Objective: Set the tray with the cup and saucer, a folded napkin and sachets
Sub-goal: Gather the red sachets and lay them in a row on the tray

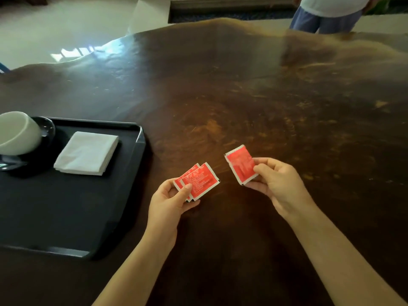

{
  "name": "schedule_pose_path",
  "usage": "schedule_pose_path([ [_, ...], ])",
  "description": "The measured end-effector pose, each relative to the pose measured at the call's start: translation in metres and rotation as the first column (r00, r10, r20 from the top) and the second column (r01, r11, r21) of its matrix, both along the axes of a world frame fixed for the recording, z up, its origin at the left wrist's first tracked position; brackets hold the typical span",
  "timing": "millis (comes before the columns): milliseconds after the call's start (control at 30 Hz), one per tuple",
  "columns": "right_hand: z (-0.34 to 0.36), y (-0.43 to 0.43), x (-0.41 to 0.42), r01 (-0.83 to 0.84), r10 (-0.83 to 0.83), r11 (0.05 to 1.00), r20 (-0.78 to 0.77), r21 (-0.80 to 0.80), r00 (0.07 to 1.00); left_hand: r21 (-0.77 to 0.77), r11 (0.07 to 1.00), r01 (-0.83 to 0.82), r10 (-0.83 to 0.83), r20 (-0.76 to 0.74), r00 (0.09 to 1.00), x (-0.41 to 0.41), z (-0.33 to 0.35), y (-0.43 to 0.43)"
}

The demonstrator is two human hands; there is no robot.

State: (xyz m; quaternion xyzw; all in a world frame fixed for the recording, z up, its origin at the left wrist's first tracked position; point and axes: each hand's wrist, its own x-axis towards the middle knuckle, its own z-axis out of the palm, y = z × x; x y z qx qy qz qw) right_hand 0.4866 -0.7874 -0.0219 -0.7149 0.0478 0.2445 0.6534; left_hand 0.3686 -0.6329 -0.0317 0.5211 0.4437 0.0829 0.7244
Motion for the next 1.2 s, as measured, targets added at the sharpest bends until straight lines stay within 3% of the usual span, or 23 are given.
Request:
schedule_pose_path([
  [67, 0.012, -0.002, -0.016, -0.087, 0.098, 0.989, -0.080, 0.123, 0.992, 0.024, 1.000, 0.017, -0.017, 0.009, 1.000, -0.008, 0.007, 0.000],
  [233, 0.039, 0.004, -0.048, -0.204, 0.202, 0.964, 0.026, 0.169, 0.979, 0.045, 0.996, 0.072, -0.076, 0.101, 0.992, -0.031, 0.031, 0.002],
  [367, 0.051, 0.012, -0.064, -0.282, 0.265, 0.956, 0.170, 0.082, 0.949, 0.045, 0.992, 0.121, -0.127, 0.211, 0.969, -0.051, 0.050, 0.007],
  [467, 0.053, 0.022, -0.076, -0.298, 0.310, 0.951, 0.320, -0.086, 0.895, 0.090, 0.981, 0.173, -0.190, 0.240, 0.952, -0.065, 0.058, 0.013],
  [633, 0.054, 0.050, -0.099, -0.301, 0.457, 0.887, 0.564, -0.351, 0.688, 0.064, 0.978, 0.197, -0.207, 0.280, 0.937, -0.091, 0.064, 0.031],
  [767, 0.050, 0.086, -0.126, -0.276, 0.483, 0.873, 0.640, -0.402, 0.597, 0.066, 0.979, 0.192, -0.203, 0.327, 0.923, -0.114, 0.066, 0.047],
  [867, 0.043, 0.128, -0.156, -0.264, 0.464, 0.884, 0.653, -0.387, 0.599, 0.127, 0.985, 0.116, -0.151, 0.322, 0.934, -0.136, 0.062, 0.075],
  [967, 0.039, 0.169, -0.183, -0.234, 0.400, 0.906, 0.536, -0.352, 0.744, 0.367, 0.929, 0.040, -0.156, 0.293, 0.943, -0.160, 0.057, 0.114],
  [1000, 0.040, 0.183, -0.190, -0.265, 0.382, 0.913, 0.423, -0.312, 0.822, 0.439, 0.898, 0.036, -0.180, 0.292, 0.939, -0.169, 0.056, 0.128],
  [1067, 0.042, 0.211, -0.202, -0.358, 0.363, 0.931, 0.088, -0.069, 0.928, 0.515, 0.855, 0.058, -0.248, 0.309, 0.918, -0.187, 0.056, 0.158],
  [1133, 0.046, 0.238, -0.212, -0.377, 0.413, 0.907, -0.227, 0.185, 0.882, 0.570, 0.812, 0.122, -0.341, 0.294, 0.893, -0.203, 0.057, 0.193],
  [1200, 0.048, 0.260, -0.223, -0.395, 0.486, 0.870, -0.374, 0.296, 0.790, 0.622, 0.750, 0.222, -0.447, 0.230, 0.865, -0.216, 0.058, 0.228],
])
